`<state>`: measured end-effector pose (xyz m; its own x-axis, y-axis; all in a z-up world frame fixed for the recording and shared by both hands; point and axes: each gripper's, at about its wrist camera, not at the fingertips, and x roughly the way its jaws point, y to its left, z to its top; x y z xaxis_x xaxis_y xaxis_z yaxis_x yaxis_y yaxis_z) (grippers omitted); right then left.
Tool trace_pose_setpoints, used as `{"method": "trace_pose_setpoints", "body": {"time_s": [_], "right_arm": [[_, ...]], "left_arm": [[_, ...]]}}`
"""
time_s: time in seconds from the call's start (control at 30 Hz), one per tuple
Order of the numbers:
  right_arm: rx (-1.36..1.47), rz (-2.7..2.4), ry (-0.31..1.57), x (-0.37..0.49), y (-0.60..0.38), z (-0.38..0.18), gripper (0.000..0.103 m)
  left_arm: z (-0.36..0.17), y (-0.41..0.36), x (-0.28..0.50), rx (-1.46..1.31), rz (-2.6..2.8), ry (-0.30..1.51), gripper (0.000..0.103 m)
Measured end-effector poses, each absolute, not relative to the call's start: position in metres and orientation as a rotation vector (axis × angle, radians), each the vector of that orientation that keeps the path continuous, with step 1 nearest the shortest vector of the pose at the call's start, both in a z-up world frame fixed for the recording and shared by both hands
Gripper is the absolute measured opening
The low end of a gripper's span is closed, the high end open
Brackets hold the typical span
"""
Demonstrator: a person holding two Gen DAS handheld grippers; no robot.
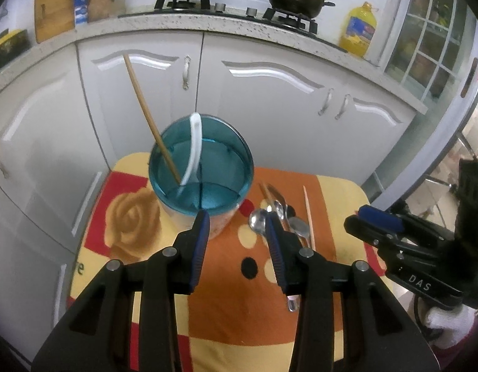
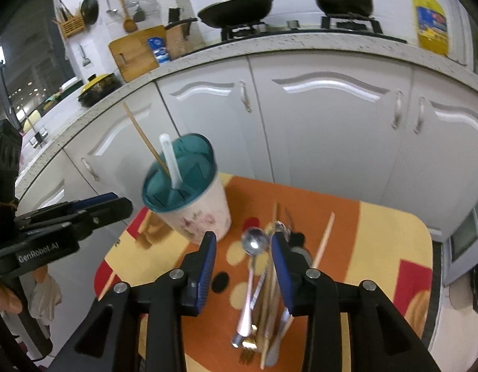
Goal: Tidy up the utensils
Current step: 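Grasp a metal spoon with the left gripper while the right gripper reaches a chopstick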
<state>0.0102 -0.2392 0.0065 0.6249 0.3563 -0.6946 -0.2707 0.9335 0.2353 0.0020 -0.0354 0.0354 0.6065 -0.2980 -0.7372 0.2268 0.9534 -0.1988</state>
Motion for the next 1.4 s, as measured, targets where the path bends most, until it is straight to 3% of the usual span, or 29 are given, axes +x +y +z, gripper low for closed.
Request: {"method": "trace_pose_setpoints", "body": {"time_s": [0.17, 0.5, 0.63, 1.03, 1.13, 1.4], "right_arm": [[0.147, 0.324, 0.851, -0.001, -0.258, -0.01, 0.036], [0.196, 0.298, 0.942, -0.001, -0.273, -0.06, 0.036], [0.198, 0.35, 0.964, 0.012, -0.258, -0.071, 0.024], [0.067, 0.331, 1.075, 0.094, -0.211, -0.111, 0.016], [0.069, 0.324, 1.089, 0.103, -0.213, -0.12, 0.007], [0.249, 0.365, 1.064, 0.084, -0.254, -0.114, 0.007]], "left_arm": [[0.021, -0.032, -0.002, -0.147, -0.341, 0.907, 0.044], [-0.023, -0.043, -0.008, -0.166, -0.371, 1.02, 0.045], [-0.035, -0.047, -0.008, -0.165, -0.374, 1.053, 0.045], [-0.055, -0.038, 0.0, -0.175, -0.343, 1.095, 0.045], [-0.059, -0.042, 0.005, -0.173, -0.344, 1.104, 0.045], [-0.072, -0.07, 0.022, -0.185, -0.354, 1.112, 0.045]]}}
